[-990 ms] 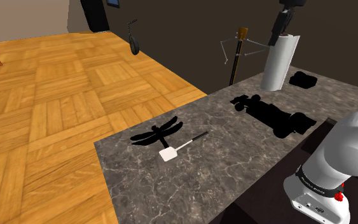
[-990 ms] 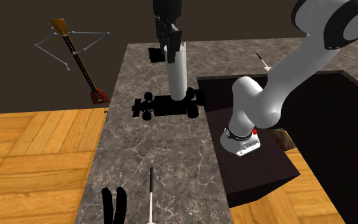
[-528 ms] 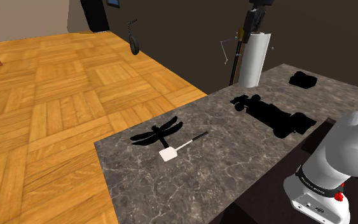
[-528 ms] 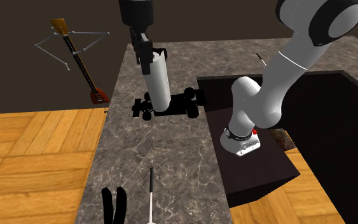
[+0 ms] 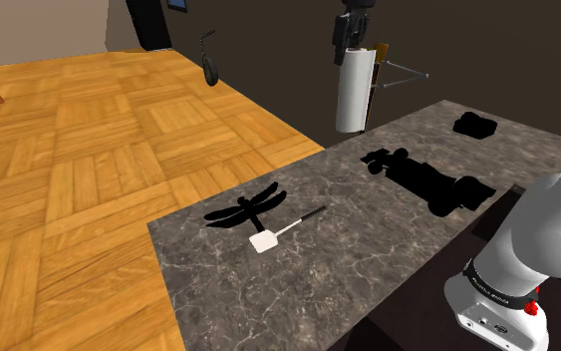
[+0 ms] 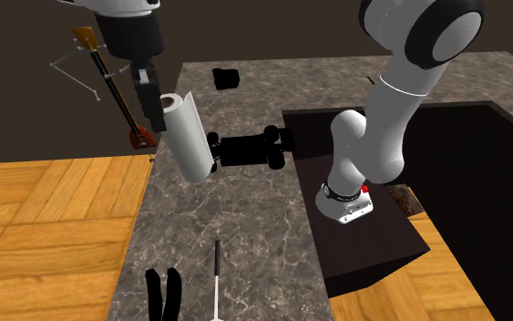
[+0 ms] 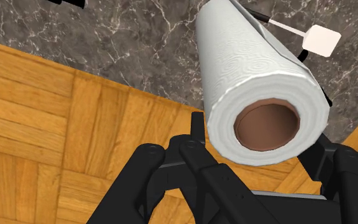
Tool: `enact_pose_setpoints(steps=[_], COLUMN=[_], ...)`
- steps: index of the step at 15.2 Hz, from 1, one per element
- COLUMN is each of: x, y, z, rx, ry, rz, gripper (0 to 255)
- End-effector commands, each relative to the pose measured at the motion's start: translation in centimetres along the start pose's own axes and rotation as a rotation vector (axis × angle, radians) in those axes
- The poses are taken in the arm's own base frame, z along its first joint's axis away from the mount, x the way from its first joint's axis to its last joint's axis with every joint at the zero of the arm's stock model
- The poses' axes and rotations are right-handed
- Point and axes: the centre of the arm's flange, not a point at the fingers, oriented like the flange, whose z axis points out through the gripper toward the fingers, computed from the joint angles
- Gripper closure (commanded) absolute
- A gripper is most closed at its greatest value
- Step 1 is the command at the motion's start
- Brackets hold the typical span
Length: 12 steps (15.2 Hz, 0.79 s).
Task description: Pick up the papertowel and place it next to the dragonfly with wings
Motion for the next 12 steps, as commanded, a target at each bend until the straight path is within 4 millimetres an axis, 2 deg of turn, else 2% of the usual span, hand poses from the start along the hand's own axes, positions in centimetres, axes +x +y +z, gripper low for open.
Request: enact_pose_setpoints(steps=[1, 3, 12], x=[2.5, 4.3, 3.9], y=[-0.9, -1.5, -1.2], z=[0.3, 0.4, 5.2], rx=[0.001, 0.001, 0.001], ry=[0.001, 0.001, 0.001], rz=[0.000, 0.000, 0.000], gripper=[255, 255, 255])
